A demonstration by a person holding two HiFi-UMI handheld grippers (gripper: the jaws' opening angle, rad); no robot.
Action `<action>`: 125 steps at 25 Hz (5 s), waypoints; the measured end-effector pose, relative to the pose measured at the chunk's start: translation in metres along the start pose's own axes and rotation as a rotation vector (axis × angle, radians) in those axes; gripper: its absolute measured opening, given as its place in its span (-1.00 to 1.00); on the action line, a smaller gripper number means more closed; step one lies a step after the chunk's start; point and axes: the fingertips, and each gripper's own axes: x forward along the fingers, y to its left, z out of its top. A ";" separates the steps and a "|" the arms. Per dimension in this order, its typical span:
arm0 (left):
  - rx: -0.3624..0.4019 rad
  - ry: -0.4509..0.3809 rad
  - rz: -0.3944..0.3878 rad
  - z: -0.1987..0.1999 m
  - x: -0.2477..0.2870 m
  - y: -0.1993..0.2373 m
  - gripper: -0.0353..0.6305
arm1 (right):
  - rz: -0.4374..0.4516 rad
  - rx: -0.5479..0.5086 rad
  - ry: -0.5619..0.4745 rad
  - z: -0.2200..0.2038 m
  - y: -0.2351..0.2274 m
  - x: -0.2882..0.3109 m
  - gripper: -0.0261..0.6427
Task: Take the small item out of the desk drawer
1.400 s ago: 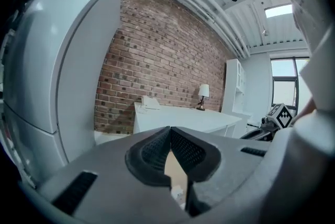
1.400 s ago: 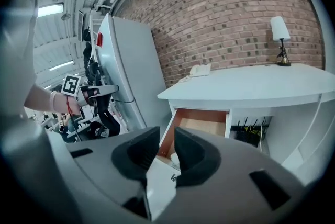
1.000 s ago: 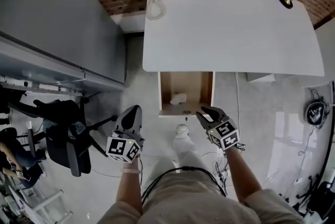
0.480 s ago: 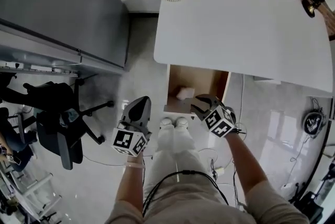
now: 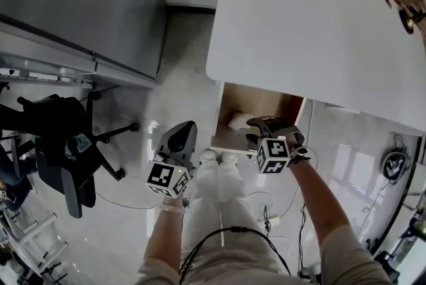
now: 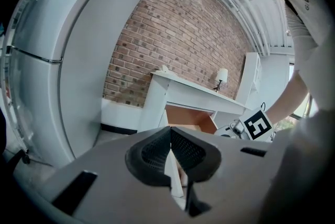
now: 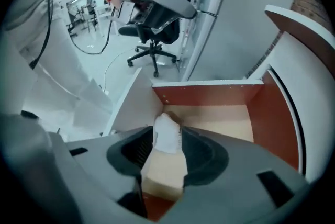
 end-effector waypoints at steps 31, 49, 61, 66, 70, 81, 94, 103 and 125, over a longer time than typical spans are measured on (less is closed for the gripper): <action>-0.032 -0.022 0.035 -0.057 0.025 0.023 -0.88 | 0.095 -0.780 0.031 -0.030 0.008 0.100 -0.05; -0.027 0.018 0.011 -0.056 0.022 0.013 -0.88 | 0.112 -0.099 -0.036 -0.029 -0.006 0.080 -0.40; -0.019 0.041 -0.011 -0.031 0.014 0.001 -0.88 | 0.085 0.460 -0.107 -0.024 -0.025 0.036 -0.41; -0.010 0.043 -0.025 -0.022 0.009 -0.002 -0.88 | 0.042 0.579 -0.148 -0.019 -0.026 0.014 -0.41; -0.001 0.045 -0.038 -0.014 0.008 -0.004 -0.88 | 0.009 0.649 -0.191 -0.011 -0.029 -0.008 -0.41; 0.026 0.025 -0.096 0.023 0.006 -0.016 -0.88 | -0.103 0.782 -0.287 0.005 -0.037 -0.071 -0.41; 0.085 0.016 -0.147 0.064 -0.006 -0.033 -0.88 | -0.248 0.922 -0.394 0.019 -0.048 -0.131 -0.41; 0.114 -0.027 -0.154 0.103 -0.011 -0.048 -0.88 | -0.315 1.030 -0.469 0.018 -0.049 -0.173 -0.41; 0.179 -0.087 -0.189 0.155 -0.041 -0.095 -0.88 | -0.427 1.028 -0.558 0.023 -0.035 -0.256 -0.41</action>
